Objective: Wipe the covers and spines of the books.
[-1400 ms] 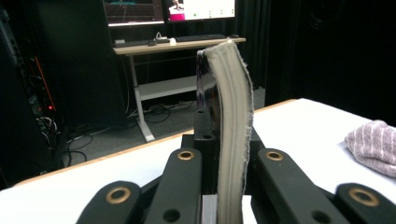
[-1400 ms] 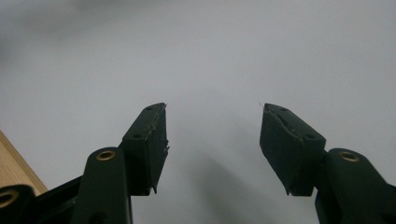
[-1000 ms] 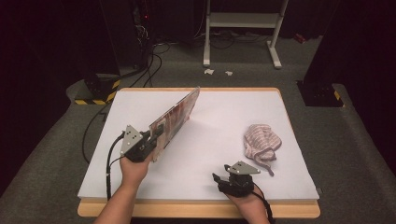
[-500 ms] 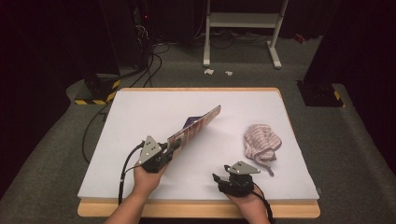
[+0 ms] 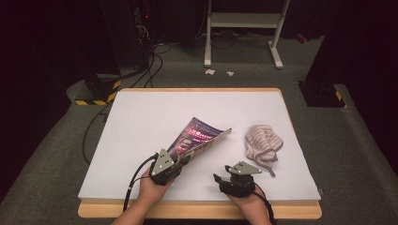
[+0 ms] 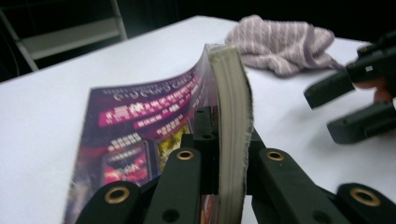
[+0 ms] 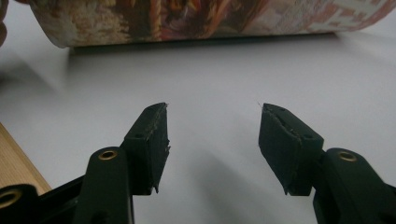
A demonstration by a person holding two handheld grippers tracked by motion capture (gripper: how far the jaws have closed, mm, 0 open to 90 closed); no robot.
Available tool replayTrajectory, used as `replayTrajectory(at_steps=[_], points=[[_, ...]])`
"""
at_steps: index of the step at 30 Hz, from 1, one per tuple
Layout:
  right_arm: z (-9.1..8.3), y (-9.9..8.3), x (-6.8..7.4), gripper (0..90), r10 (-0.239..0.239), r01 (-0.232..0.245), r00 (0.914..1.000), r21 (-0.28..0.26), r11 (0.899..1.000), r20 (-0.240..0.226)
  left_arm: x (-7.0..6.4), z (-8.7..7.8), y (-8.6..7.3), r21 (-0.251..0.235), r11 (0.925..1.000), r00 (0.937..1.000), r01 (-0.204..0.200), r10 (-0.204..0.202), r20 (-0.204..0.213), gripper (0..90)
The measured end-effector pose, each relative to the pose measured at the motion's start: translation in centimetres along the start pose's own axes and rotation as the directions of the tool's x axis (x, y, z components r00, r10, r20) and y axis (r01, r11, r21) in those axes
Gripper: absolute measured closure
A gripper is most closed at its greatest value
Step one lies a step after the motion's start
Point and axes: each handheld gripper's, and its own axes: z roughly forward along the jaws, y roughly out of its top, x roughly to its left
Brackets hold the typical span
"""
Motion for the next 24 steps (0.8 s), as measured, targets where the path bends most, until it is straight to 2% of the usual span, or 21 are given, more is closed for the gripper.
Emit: replayTrajectory(at_steps=[9, 14, 19, 24], points=[[-0.1, 0.0, -0.2, 43.5, 0.003, -0.003, 1.0000, -0.003, 1.000, 0.002, -0.9, 0.2, -1.9, 0.058, 0.9982, 0.9994, -0.017, 0.016, 0.030, 82.8], [0.0, 0.0, -0.3, 43.8, 0.004, -0.004, 1.0000, -0.002, 1.000, 0.005, -1.1, 0.3, -2.7, 0.062, 0.9979, 0.9993, -0.018, 0.016, 0.033, 81.9], [-0.3, 0.1, -0.8, 44.2, 0.019, -0.018, 0.9995, -0.009, 1.000, 0.024, -0.8, 0.3, -2.7, 0.065, 0.9978, 0.9984, 0.009, -0.012, 0.055, 81.2], [-1.0, 0.2, -1.9, 44.9, 0.026, -0.024, 0.9968, -0.028, 0.999, 0.075, -0.3, 0.3, -2.7, 0.065, 0.9966, 0.9947, 0.051, -0.057, 0.086, 79.6]])
